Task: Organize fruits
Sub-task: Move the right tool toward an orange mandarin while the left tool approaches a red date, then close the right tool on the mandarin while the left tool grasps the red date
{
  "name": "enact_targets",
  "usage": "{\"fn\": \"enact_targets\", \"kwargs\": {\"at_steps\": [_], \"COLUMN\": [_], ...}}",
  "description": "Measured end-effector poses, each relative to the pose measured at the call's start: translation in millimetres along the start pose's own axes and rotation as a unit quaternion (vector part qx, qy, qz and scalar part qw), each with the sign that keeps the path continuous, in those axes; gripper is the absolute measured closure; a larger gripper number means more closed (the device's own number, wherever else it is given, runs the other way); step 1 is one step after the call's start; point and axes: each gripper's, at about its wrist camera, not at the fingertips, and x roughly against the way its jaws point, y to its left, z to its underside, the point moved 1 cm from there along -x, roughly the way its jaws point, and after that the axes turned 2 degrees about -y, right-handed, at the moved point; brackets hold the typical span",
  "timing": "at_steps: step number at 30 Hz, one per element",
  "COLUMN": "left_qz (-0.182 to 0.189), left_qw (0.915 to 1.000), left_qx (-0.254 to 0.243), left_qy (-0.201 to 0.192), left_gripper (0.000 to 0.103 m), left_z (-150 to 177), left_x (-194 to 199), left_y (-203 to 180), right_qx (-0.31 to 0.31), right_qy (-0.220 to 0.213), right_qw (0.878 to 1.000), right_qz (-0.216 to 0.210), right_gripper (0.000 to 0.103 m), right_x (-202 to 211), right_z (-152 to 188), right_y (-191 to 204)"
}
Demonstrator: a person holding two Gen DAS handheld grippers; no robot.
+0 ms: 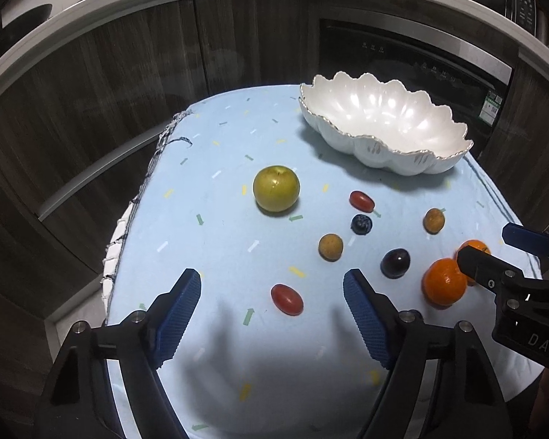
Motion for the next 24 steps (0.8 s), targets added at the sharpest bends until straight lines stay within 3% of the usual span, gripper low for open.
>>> {"fn": "enact_targets", "kwargs": {"at_steps": [8,13,24], "left_qz": [0.001,0.003,0.006], "left_qw": [1.0000,0.9998,0.9995], "left_qx": [-0.002,-0.001,-0.007], "left_qy": [0.006,0.018,0.030], "left_gripper": [0.027,0.032,0.039], "left_z": [8,10,14], "left_x": [-17,-30,-43], "left_y": [0,0,-4], "right_qx": [0.023,0.027,0.018], "right_qy": [0.002,0.023,0.050], "right_qw": [1.000,0.999,0.998], "right_qz": [0.000,-0.007,-0.013], "right_gripper": [0.036,0.048,0.048], "right_x": [-13,-27,-44], "right_z": [7,11,19], "right_y": [8,9,7]}}
